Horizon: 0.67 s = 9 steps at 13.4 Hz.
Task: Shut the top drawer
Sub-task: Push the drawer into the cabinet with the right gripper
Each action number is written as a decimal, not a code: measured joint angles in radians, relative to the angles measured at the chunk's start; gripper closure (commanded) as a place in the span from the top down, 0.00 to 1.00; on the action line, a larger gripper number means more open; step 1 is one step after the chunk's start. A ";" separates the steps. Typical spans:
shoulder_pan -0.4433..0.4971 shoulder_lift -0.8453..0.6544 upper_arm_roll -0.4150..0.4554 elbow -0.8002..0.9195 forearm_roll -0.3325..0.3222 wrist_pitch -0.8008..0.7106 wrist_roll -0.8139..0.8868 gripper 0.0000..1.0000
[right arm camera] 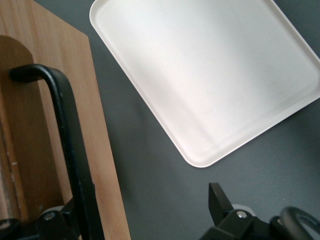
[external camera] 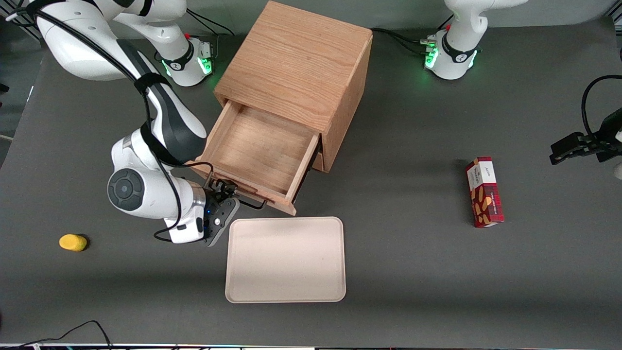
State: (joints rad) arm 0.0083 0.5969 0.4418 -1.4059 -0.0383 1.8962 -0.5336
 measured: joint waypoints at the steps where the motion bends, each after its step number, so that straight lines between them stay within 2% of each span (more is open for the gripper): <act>1: 0.002 -0.014 0.000 -0.019 0.003 0.008 0.001 1.00; 9: 0.033 -0.124 0.008 -0.161 0.019 0.036 0.026 1.00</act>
State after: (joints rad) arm 0.0409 0.4724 0.4498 -1.5664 -0.0194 1.9317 -0.5072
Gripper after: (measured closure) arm 0.000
